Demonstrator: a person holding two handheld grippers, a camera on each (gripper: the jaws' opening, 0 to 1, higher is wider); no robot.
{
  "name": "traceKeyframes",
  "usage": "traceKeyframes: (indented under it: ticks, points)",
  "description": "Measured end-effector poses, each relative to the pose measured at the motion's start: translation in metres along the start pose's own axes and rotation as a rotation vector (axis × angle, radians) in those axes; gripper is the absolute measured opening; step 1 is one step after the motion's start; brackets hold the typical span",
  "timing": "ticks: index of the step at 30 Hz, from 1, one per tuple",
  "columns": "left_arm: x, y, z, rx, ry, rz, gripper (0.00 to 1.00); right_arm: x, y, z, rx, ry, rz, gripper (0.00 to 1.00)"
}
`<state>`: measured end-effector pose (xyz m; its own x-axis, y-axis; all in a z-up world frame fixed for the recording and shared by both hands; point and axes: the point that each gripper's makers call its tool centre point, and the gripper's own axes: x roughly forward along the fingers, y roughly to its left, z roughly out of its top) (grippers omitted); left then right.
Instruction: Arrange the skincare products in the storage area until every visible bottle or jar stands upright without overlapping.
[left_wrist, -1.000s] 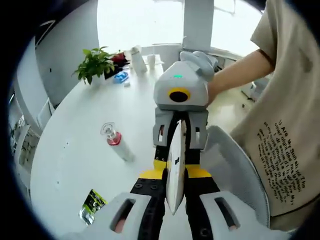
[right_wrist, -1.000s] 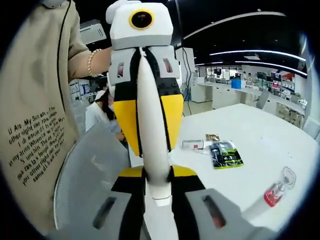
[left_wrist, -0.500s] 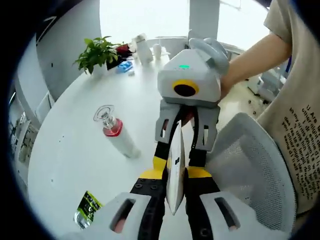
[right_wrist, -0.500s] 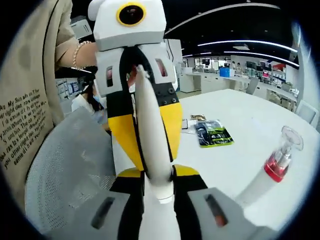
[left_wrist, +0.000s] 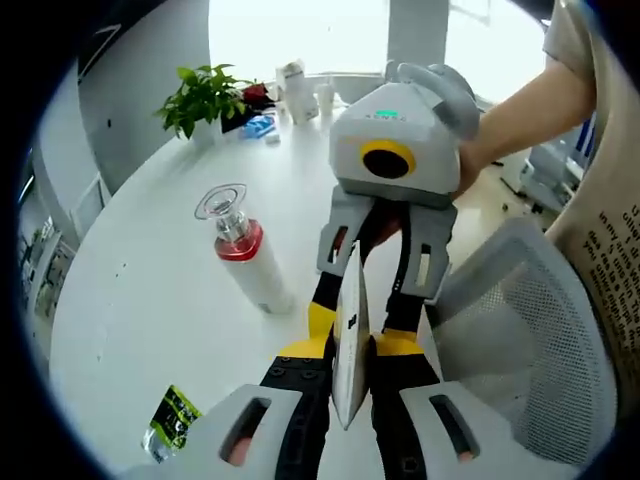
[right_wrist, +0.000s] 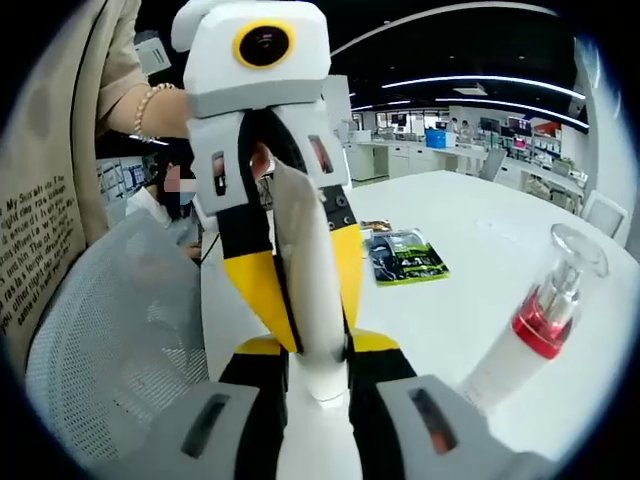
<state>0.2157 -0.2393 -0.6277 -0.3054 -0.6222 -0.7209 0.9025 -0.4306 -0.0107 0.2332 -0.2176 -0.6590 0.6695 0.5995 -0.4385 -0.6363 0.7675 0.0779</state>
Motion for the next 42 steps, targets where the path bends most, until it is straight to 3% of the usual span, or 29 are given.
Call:
traceKeyframes:
  ticks: [11, 22, 30, 40, 42]
  points:
    - [0.014, 0.035, 0.017, 0.033, -0.04, 0.038, 0.11, -0.024, -0.012, -0.018, 0.076, 0.031, -0.13, 0.46]
    - [0.023, 0.069, 0.025, 0.014, -0.059, 0.078, 0.11, -0.05, -0.02, -0.036, 0.151, 0.041, -0.254, 0.68]
    - [0.029, 0.08, 0.03, 0.004, -0.073, 0.093, 0.11, -0.069, -0.027, -0.035, 0.188, 0.017, -0.325, 0.78]
    - [0.033, 0.086, 0.033, -0.003, -0.084, 0.091, 0.12, -0.081, -0.034, -0.029, 0.2, -0.011, -0.381, 0.97]
    - [0.034, 0.087, 0.033, -0.006, -0.087, 0.088, 0.12, -0.083, -0.036, -0.025, 0.217, -0.042, -0.391, 1.0]
